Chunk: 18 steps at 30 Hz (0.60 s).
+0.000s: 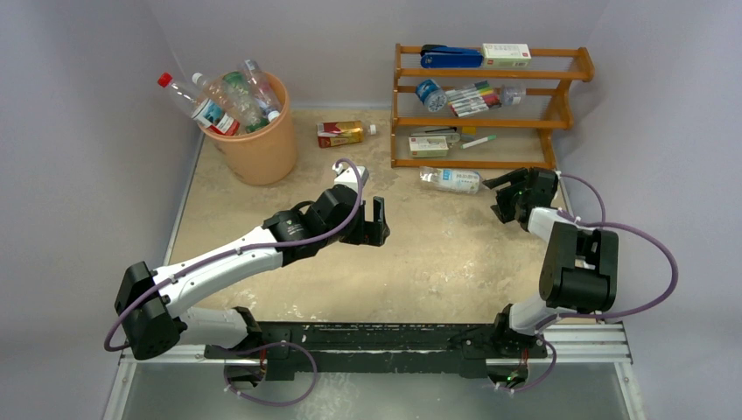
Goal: Put the plastic bottles in the bin
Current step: Pick up the plastic bottle at the center of the board.
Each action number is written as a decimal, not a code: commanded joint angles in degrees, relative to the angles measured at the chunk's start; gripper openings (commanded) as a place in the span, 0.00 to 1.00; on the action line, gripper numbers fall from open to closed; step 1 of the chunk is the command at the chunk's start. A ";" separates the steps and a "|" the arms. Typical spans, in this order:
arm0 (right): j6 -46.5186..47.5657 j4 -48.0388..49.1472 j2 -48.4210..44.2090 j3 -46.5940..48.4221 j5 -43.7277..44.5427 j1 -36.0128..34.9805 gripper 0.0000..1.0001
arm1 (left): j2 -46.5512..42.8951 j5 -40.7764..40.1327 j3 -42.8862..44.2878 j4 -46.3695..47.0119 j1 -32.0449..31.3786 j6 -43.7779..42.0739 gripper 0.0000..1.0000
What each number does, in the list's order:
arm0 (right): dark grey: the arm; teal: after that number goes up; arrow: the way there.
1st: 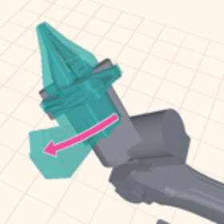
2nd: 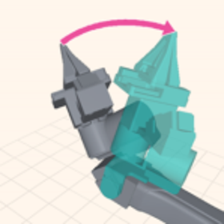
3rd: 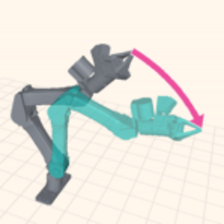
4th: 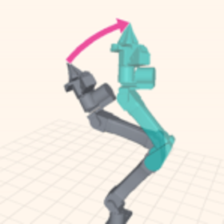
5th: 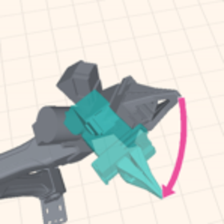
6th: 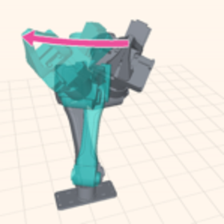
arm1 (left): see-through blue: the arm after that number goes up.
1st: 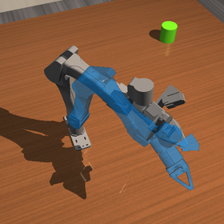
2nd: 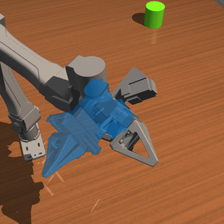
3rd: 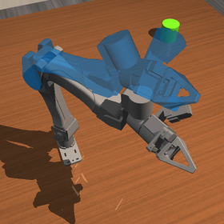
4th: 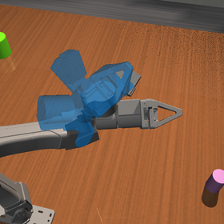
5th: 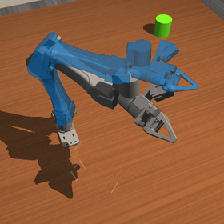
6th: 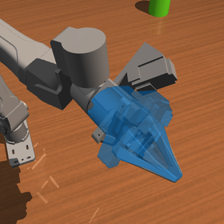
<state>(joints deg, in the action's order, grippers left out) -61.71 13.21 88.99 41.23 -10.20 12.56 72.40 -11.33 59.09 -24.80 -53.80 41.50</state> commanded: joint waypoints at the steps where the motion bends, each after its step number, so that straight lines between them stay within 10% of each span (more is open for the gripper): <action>1: -5.59 5.12 1.91 1.66 -1.69 0.28 0.78 | -1.68 -1.28 -0.47 2.48 -0.28 1.05 0.90; 18: -12.14 10.87 14.97 6.50 -4.04 0.28 0.72 | -2.97 -2.39 -0.06 0.41 -0.29 0.69 0.91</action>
<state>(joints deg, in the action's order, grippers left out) -73.69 23.66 101.38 45.25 -13.39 12.71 71.59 -12.32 58.54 -25.04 -53.82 41.52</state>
